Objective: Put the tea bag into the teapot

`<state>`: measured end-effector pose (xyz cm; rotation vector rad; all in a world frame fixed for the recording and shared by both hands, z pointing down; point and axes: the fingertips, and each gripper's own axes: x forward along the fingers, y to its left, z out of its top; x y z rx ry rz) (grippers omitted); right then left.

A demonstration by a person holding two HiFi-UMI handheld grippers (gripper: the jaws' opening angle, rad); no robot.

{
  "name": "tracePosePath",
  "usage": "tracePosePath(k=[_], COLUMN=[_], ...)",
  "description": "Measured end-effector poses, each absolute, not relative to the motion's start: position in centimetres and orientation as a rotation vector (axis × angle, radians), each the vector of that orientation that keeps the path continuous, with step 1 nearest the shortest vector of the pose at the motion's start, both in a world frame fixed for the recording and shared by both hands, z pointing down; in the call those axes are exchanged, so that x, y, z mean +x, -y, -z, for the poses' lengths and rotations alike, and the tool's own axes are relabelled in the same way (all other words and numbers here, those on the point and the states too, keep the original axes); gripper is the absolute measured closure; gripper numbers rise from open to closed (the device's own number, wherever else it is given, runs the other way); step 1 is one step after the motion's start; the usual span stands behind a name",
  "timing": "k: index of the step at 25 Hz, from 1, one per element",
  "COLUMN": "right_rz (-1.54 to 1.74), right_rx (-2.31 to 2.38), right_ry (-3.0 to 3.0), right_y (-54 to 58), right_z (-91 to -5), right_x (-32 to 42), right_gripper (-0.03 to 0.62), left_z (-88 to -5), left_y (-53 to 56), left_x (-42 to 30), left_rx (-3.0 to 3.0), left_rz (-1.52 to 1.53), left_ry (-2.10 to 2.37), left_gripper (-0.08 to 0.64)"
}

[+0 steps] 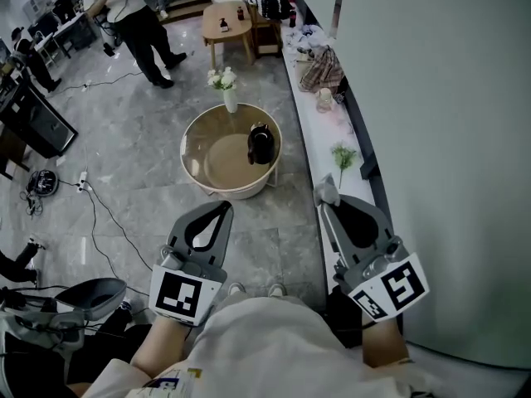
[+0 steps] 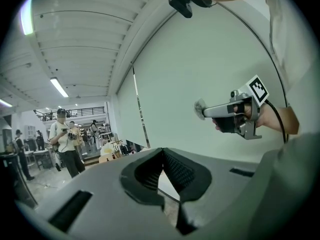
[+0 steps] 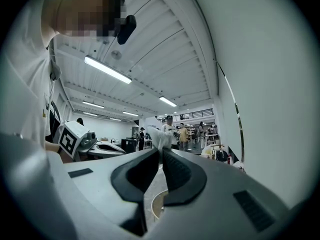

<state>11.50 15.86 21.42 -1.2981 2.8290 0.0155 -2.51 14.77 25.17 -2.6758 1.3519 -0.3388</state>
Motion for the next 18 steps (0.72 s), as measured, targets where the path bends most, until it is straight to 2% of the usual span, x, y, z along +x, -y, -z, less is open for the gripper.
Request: tracePosePath(k=[18], right_rz=[-0.012], right_rx=[-1.237], right_ry=[-2.835], right_y=[-14.9], right_z=[-23.6], right_x=[13.6], right_gripper=[0.568], left_z=[-26.0], left_y=[-14.2], left_x=[-0.5], left_rx=[-2.62], left_rz=[0.328], left_ry=[-1.375], left_gripper=[0.552])
